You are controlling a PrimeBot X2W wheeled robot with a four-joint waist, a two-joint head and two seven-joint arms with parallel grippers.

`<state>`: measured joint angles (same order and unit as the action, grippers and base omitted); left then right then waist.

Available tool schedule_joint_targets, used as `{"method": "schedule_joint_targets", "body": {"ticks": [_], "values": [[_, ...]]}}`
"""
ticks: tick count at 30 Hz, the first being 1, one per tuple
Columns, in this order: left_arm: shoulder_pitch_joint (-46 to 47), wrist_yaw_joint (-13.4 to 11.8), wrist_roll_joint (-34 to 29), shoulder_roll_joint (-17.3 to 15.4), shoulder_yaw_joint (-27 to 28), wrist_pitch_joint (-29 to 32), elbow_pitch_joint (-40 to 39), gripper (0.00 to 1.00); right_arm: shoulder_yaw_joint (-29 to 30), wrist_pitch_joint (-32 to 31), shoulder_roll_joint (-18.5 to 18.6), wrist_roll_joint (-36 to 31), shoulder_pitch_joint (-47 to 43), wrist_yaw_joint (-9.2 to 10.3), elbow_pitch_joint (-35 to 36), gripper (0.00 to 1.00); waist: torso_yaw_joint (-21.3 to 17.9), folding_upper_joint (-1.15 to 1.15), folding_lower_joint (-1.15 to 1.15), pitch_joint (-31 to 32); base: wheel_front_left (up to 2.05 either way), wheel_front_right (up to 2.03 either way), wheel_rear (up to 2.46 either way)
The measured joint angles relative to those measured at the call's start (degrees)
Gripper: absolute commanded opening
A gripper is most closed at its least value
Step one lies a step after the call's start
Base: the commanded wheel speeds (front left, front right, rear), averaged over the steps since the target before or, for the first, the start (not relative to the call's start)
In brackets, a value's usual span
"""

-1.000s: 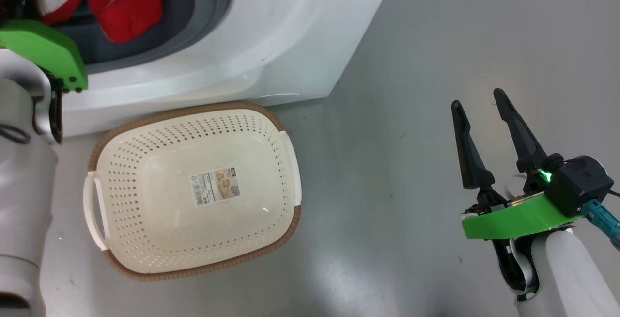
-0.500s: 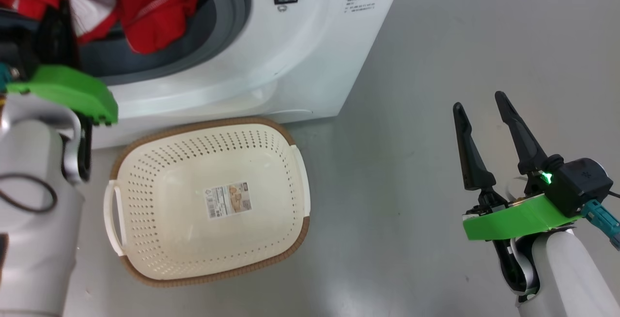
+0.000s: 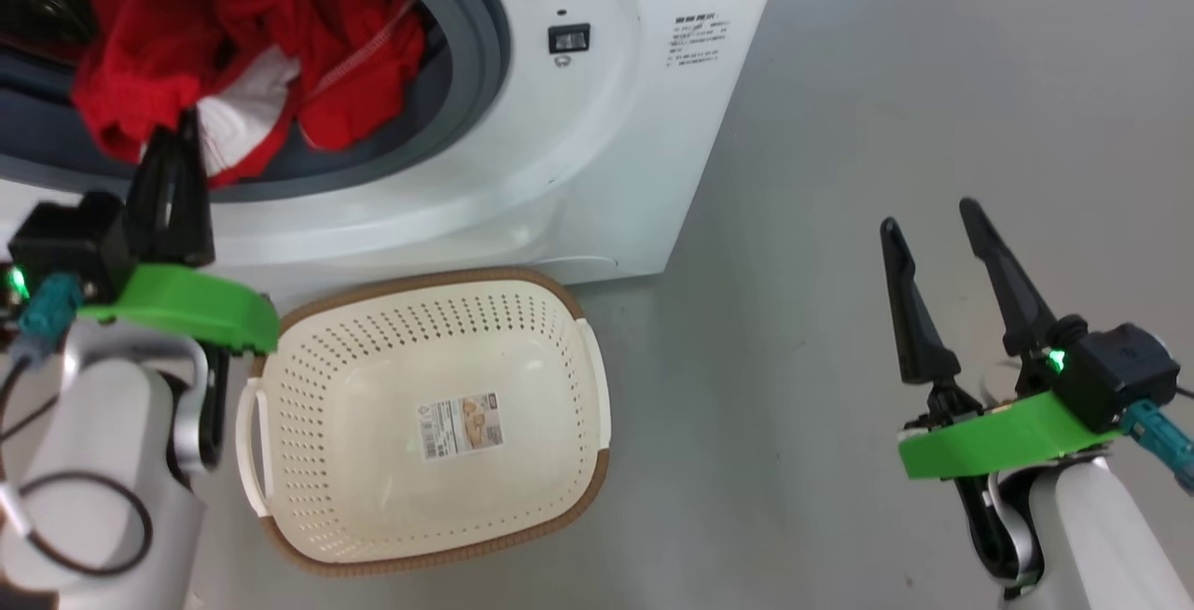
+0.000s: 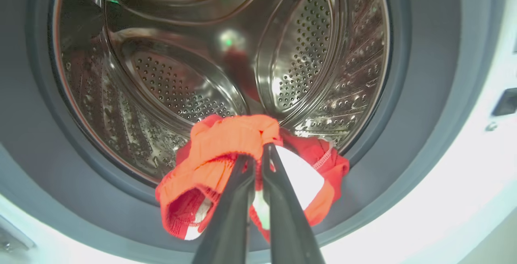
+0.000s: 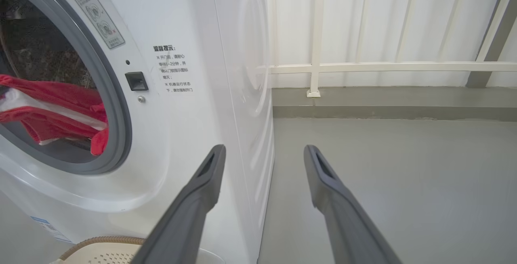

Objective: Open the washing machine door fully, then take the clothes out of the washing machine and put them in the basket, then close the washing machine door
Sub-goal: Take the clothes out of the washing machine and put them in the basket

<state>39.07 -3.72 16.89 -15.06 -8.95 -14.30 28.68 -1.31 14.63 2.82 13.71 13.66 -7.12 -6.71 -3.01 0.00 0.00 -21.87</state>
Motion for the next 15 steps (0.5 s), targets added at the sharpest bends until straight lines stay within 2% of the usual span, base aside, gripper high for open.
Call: {"method": "schedule_joint_targets", "body": {"ticks": [15], "values": [[-14.73, -2.40, 2.03, -0.20, -0.18, 2.48, -17.52, 0.00, 0.26, 0.00, -0.02, 0.38, -3.67, 0.00, -1.07, 1.00, 0.83, 0.00, 0.00, 6.62, 0.00, 0.00, 0.00]]}}
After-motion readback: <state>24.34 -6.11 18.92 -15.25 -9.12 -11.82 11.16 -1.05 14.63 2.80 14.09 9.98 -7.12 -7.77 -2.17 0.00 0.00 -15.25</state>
